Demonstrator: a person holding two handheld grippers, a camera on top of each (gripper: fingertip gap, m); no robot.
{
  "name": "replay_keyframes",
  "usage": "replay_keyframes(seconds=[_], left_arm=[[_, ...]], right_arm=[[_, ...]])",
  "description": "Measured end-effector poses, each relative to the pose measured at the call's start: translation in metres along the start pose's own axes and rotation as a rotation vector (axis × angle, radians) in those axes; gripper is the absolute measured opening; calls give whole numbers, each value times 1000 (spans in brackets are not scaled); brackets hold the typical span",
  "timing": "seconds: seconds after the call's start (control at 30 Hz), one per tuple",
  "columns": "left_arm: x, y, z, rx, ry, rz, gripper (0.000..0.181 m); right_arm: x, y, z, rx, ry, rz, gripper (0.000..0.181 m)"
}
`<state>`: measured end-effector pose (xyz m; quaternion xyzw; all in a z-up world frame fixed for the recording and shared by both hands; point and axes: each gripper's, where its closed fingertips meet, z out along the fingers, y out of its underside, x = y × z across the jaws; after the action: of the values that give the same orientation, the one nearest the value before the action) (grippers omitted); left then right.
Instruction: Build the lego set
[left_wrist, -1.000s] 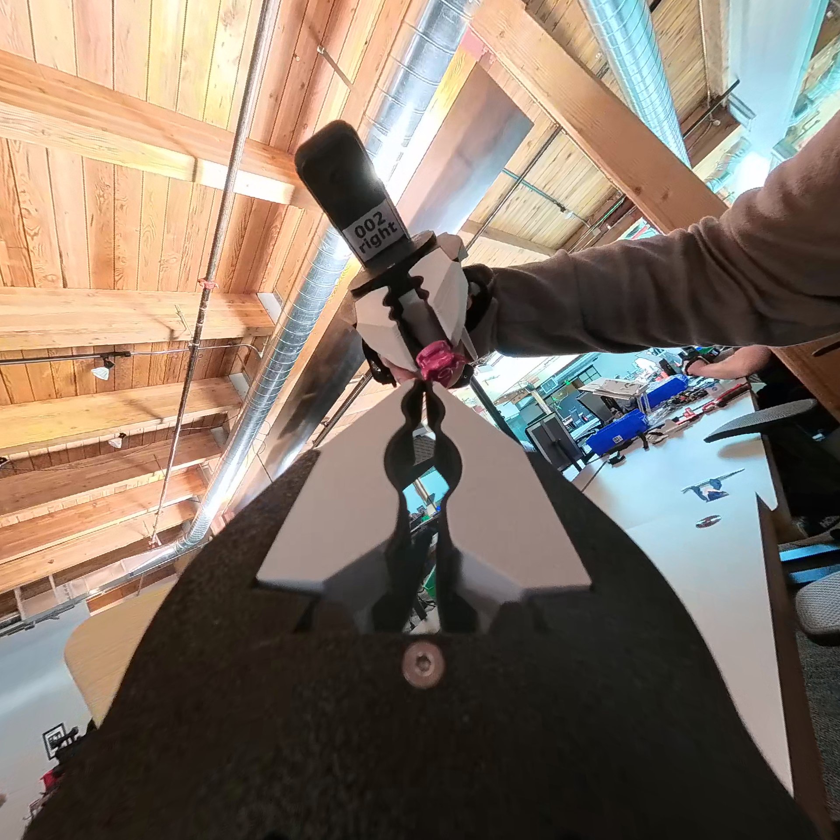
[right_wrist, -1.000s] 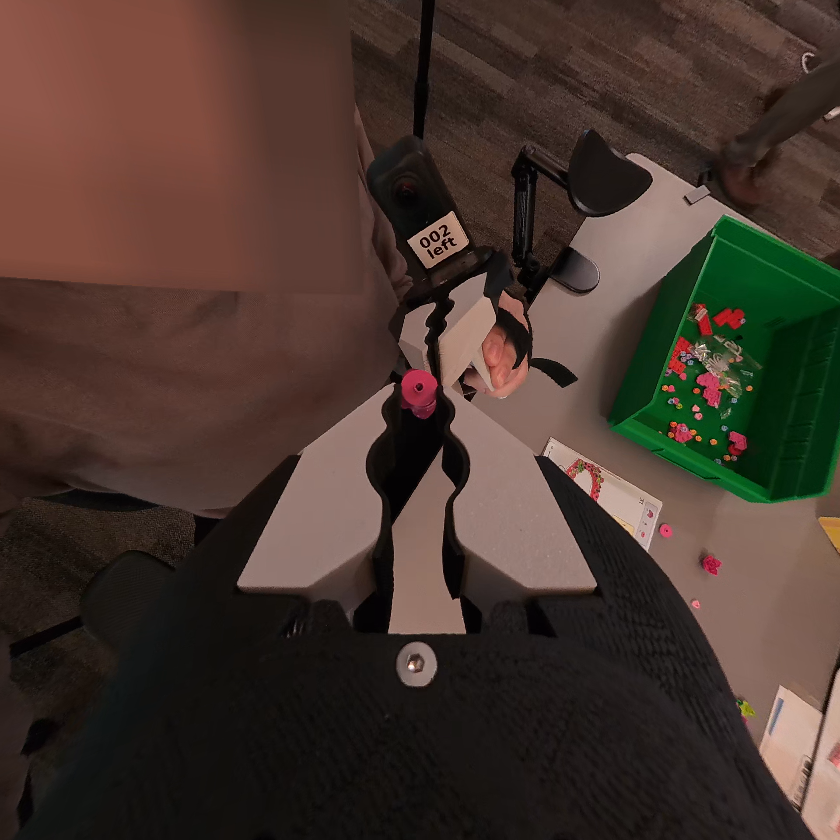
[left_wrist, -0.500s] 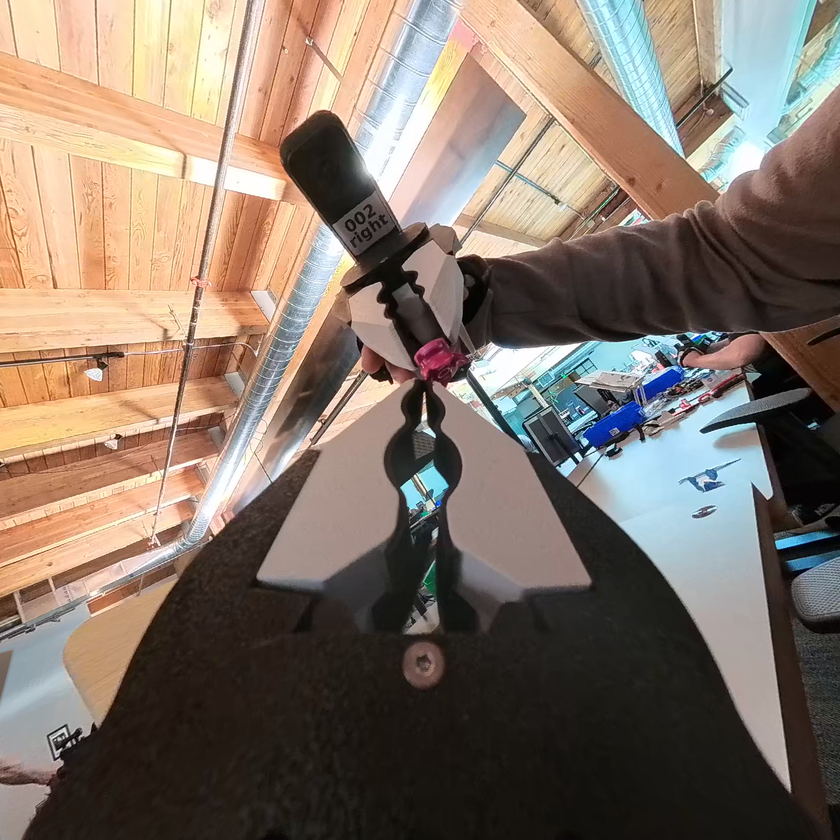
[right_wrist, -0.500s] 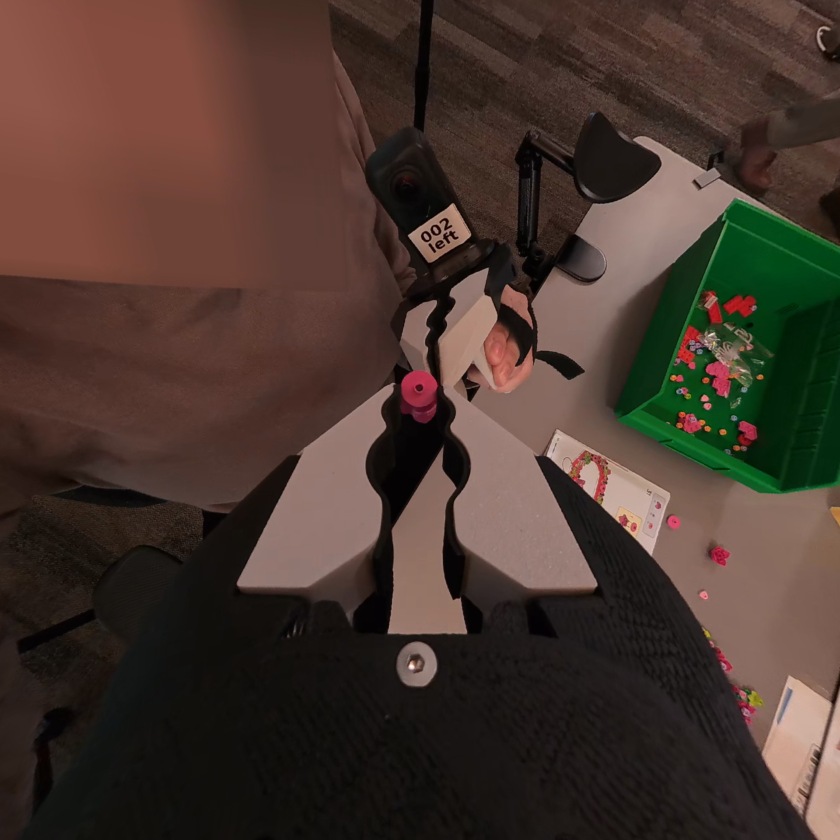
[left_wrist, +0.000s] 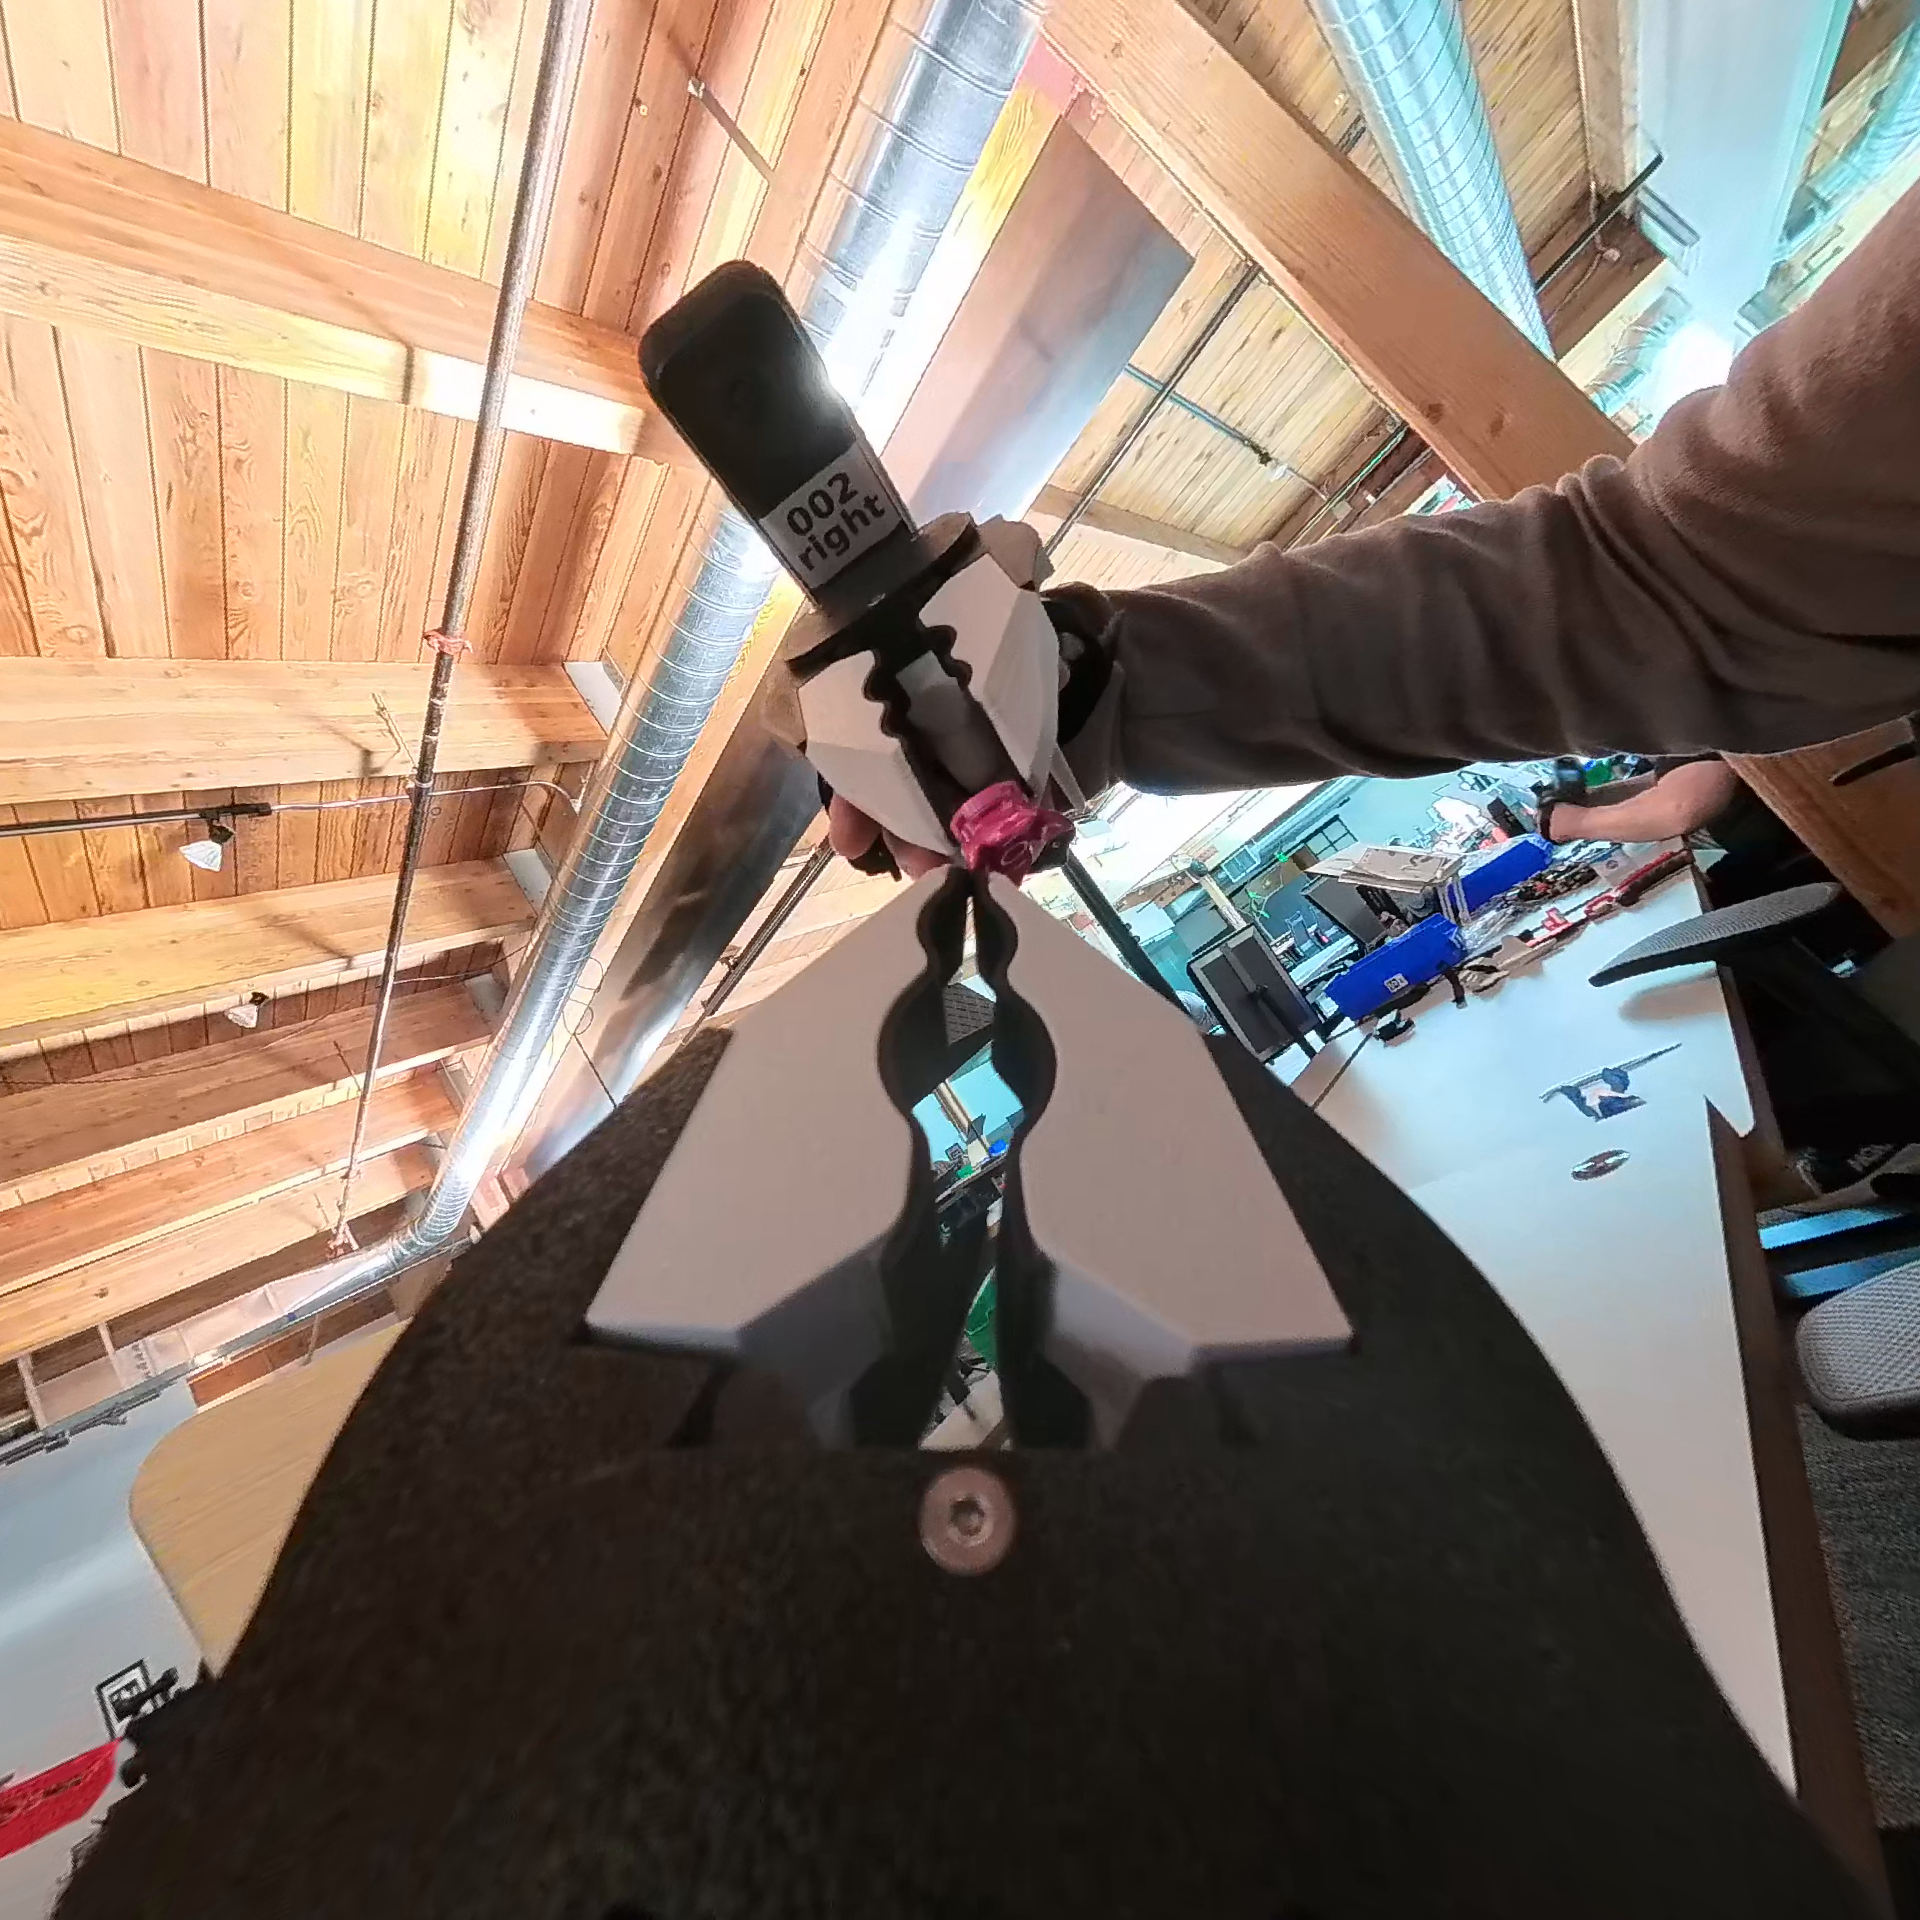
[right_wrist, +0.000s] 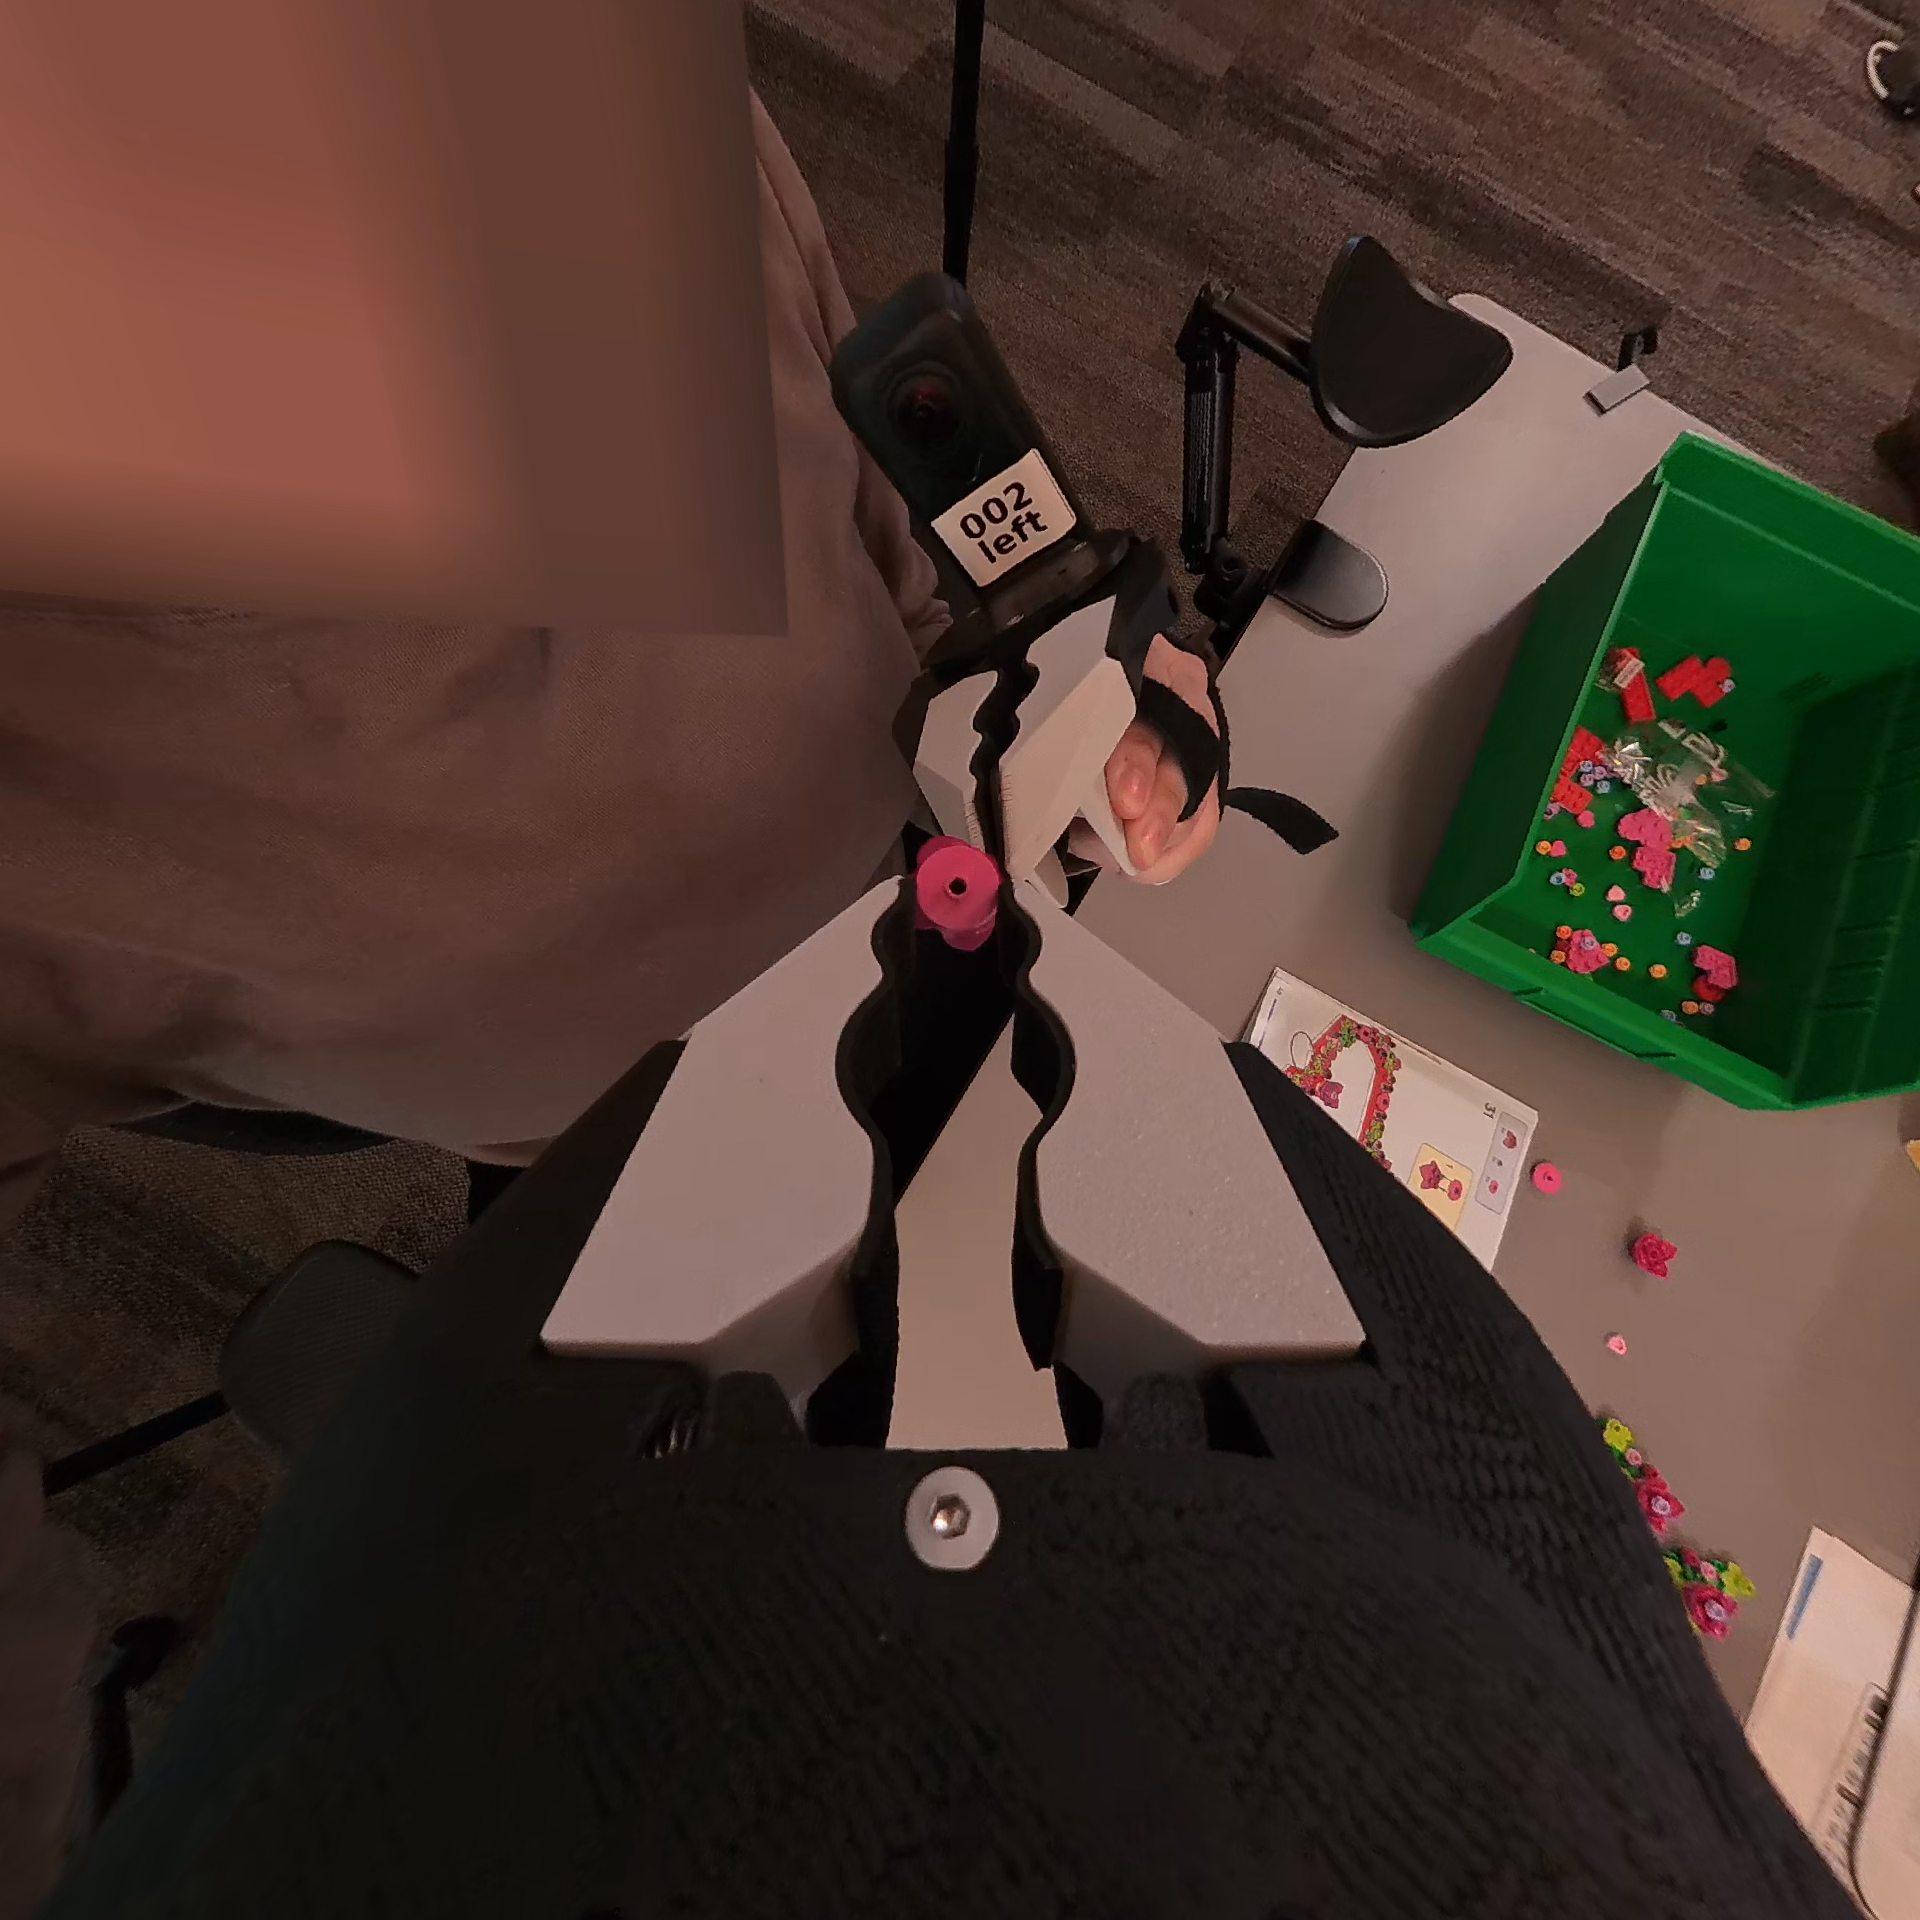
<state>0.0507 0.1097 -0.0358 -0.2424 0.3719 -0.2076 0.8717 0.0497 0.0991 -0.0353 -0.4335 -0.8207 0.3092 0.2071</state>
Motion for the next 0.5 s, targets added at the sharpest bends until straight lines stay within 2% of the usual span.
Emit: replay_keyframes(seconds=[0.5], left_arm=[[-1,2,0,-3,-2,0,0]], right_arm=[[3,1,0,13,12,13,16]])
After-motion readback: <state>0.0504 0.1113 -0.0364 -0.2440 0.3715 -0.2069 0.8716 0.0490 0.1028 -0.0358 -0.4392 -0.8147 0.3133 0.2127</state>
